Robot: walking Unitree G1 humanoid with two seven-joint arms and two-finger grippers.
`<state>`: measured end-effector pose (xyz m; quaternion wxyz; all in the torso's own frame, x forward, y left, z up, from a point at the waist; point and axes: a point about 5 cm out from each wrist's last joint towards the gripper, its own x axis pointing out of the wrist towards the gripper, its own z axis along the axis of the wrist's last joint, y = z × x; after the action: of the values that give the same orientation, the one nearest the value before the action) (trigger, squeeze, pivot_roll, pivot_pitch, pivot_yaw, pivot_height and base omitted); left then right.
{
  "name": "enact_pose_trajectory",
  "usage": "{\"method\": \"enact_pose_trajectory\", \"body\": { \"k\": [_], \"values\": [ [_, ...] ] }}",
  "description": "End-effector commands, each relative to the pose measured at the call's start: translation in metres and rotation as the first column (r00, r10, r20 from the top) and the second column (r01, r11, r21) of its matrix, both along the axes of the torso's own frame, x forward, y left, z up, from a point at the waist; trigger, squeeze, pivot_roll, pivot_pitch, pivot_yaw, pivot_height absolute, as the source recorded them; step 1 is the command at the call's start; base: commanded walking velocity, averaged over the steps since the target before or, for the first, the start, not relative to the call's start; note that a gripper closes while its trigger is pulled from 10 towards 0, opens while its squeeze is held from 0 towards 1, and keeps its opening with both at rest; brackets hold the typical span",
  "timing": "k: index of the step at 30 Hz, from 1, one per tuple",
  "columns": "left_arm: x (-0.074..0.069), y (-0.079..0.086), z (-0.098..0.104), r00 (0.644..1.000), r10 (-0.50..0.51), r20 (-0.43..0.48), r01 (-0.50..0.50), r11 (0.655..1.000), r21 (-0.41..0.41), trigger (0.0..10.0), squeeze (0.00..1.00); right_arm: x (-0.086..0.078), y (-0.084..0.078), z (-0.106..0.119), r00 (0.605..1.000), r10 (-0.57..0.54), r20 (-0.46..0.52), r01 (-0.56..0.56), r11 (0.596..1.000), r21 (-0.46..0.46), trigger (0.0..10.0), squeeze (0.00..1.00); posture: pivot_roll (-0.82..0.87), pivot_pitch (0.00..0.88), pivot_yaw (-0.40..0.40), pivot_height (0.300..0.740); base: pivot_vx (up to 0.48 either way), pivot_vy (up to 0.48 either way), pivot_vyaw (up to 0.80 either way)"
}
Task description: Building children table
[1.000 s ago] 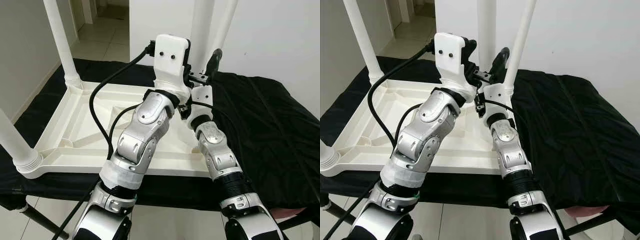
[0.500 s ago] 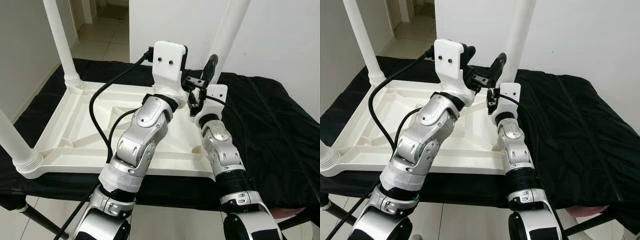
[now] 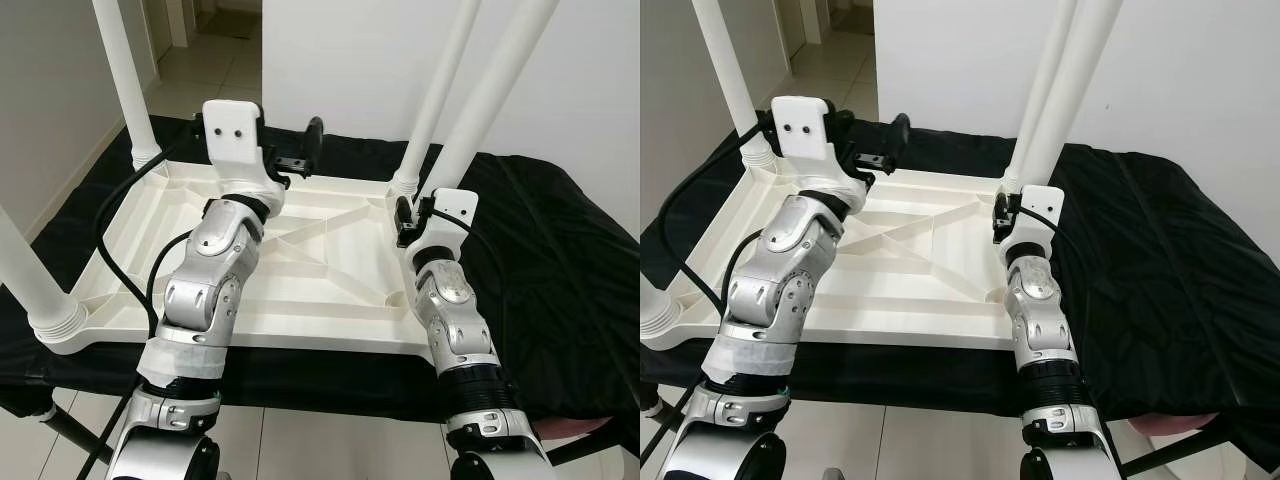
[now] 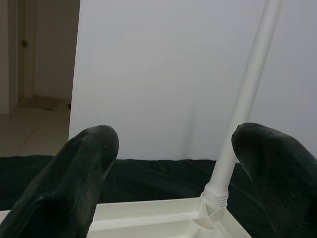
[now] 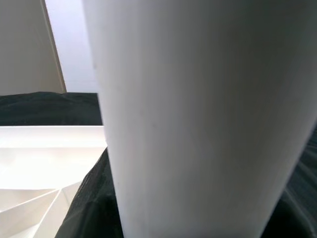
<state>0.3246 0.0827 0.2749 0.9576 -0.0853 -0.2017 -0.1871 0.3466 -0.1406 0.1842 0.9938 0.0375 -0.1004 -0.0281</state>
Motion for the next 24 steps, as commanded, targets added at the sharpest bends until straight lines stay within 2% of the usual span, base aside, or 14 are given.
{"method": "enact_pose_trajectory", "body": {
  "k": [1,8,9,10,12,18,24],
  "values": [
    [0.003,0.002,-0.014,0.999,-0.001,-0.045,0.003,1.0,0.03,10.0,0.0,-0.003,-0.007,0.002,1.0,-0.029,0.011,0.029,1.0,-0.003,10.0,0.0,0.0,0.0,-0.086,0.74,0.0,0.0,0.0],
    [0.001,0.009,-0.038,0.992,0.046,-0.115,-0.04,0.998,0.048,10.0,0.0,-0.014,-0.011,0.0,0.998,0.001,0.066,0.0,1.0,-0.026,10.0,0.0,0.0,0.0,-0.085,0.74,0.0,0.0,0.0],
    [-0.001,0.009,-0.05,0.988,0.071,-0.137,-0.059,0.994,0.088,10.0,0.0,-0.021,-0.009,0.0,0.995,0.03,0.095,-0.028,0.999,-0.025,10.0,0.0,-0.01,0.0,-0.082,0.74,0.0,0.0,0.0],
    [-0.001,0.009,-0.05,0.988,0.071,-0.137,-0.059,0.994,0.088,10.0,0.0,-0.021,-0.009,0.0,0.995,0.03,0.095,-0.028,0.999,-0.025,10.0,0.0,-0.01,0.0,-0.082,0.74,0.0,0.0,0.0],
    [-0.003,0.011,-0.064,0.98,0.095,-0.173,-0.076,0.991,0.111,10.0,0.0,-0.031,-0.004,-0.001,0.989,0.067,0.132,-0.065,0.998,-0.024,10.0,0.0,-0.01,0.0,-0.078,0.74,0.0,0.0,0.0],
    [-0.004,0.014,-0.073,0.97,0.119,-0.21,-0.099,0.99,0.104,10.0,0.0,-0.043,0.0,-0.01,0.987,0.094,0.128,-0.09,0.995,-0.033,10.0,0.0,-0.01,0.0,-0.073,0.74,0.0,0.0,0.0],
    [-0.009,0.021,-0.08,0.976,0.124,-0.182,-0.098,0.985,0.142,10.0,0.0,-0.053,-0.012,-0.019,0.992,0.032,0.12,-0.028,0.999,-0.033,10.0,0.0,0.0,0.0,-0.079,0.74,0.0,0.0,0.0]
  ]
}}
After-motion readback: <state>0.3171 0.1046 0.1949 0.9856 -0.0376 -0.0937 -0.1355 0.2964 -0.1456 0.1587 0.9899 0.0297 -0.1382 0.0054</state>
